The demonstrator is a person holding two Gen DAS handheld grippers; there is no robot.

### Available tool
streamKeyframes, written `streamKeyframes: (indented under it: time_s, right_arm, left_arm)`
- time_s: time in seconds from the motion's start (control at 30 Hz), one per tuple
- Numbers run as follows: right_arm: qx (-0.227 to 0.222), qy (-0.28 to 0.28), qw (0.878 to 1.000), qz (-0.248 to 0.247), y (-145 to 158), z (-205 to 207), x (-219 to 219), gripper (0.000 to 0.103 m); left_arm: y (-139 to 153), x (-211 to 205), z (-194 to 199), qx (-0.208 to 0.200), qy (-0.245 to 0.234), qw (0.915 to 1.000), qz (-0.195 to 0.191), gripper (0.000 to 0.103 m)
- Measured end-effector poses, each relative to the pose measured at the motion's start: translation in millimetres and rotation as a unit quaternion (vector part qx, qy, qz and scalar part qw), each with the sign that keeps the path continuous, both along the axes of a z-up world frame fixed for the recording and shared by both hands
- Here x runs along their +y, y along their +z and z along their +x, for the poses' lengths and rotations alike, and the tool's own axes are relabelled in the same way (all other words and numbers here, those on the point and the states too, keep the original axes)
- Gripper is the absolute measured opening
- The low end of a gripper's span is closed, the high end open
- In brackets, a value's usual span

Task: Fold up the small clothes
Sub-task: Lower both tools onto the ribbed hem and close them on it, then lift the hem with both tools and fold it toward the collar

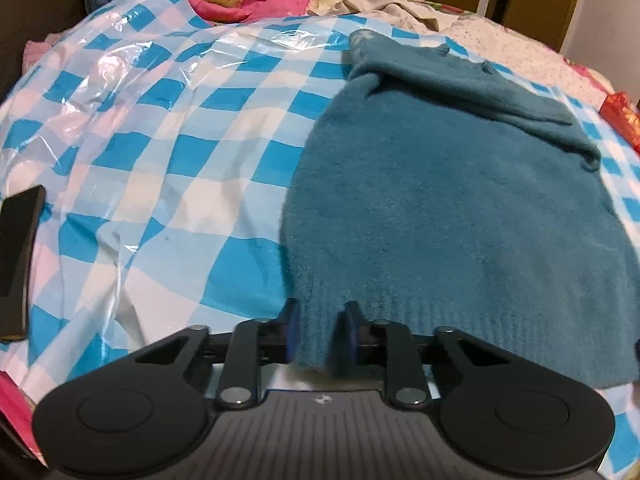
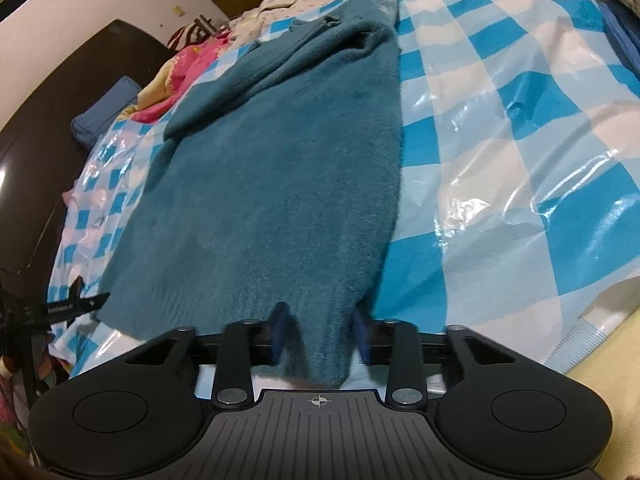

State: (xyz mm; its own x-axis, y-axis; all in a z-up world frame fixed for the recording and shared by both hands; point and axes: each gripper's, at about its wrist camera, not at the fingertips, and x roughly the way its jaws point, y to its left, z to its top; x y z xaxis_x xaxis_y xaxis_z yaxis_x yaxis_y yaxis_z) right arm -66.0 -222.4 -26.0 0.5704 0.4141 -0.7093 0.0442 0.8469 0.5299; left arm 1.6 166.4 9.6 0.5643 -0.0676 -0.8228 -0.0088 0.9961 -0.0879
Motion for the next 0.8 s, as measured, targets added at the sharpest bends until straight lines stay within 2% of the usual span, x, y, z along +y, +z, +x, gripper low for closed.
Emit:
streamKeyframes:
  time_s: [0.07,0.23,0.33,0.47,0.67,0.8]
  right_arm:
    - [0.000,-0.006,1.000,0.015,0.7,-1.8,-4.4,0.015]
    - [-0.001,-0.022,0.997,0.072,1.4,-3.2,-14.6,0.012]
    - [0.001,-0.028,0.995,0.099,-1.8,-0.2,-17.4,0.012]
    - [0.004,-0.018,0.995,0.095,-3.9,3.0,-13.7,0.015]
    - [0.018,-0.006,0.998,0.060,-10.6,9.0,-5.7,0.018]
    - [0.021,-0.008,0.998,0.064,-13.9,9.1,-5.6,0.018]
  left_arm:
    - [3.2,0.9,-0.6,0.000,-0.003,0.9999,-0.013,0.022]
    - [9.4,8.3,3.5,-0.002,0.002,0.9981,-0.061,0.019]
    - [6.8,11.9,6.7,0.004,0.006,0.9970,-0.077,0.019]
    - [-0.5,11.1,8.1,0.019,0.005,0.9983,-0.055,0.020]
    - [-7.0,3.9,12.4,0.024,-0.012,0.9992,-0.028,0.024]
    - [-11.5,7.6,17.9,0.030,-0.003,0.9988,-0.038,0.026]
